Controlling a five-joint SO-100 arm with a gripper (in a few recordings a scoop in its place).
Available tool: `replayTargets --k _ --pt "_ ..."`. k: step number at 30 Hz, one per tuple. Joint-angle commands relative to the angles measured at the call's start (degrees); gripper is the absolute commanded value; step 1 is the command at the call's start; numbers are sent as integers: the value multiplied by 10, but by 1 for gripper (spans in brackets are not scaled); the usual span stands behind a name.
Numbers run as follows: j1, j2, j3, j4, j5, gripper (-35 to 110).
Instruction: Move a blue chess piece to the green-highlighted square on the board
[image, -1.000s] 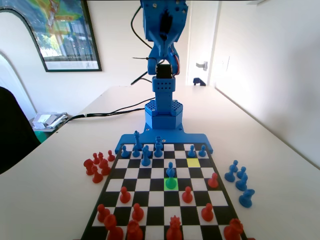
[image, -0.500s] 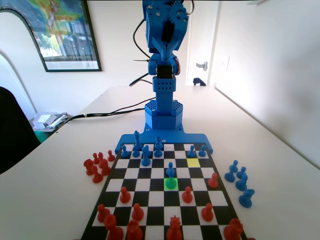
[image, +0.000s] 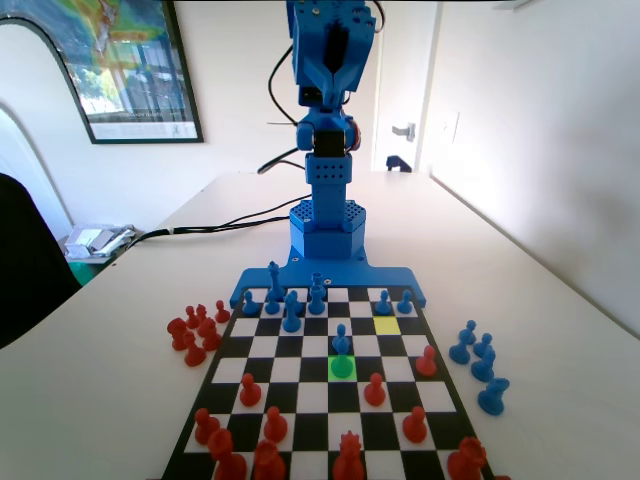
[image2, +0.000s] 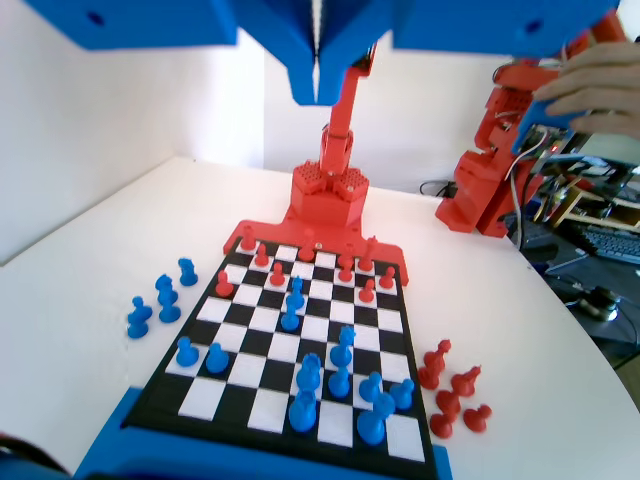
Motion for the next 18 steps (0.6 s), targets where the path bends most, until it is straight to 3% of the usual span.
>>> replayTargets --k 1,18 --pt "4 17 2 -11 -4 1" --pt "8 17 2 -10 -5 1"
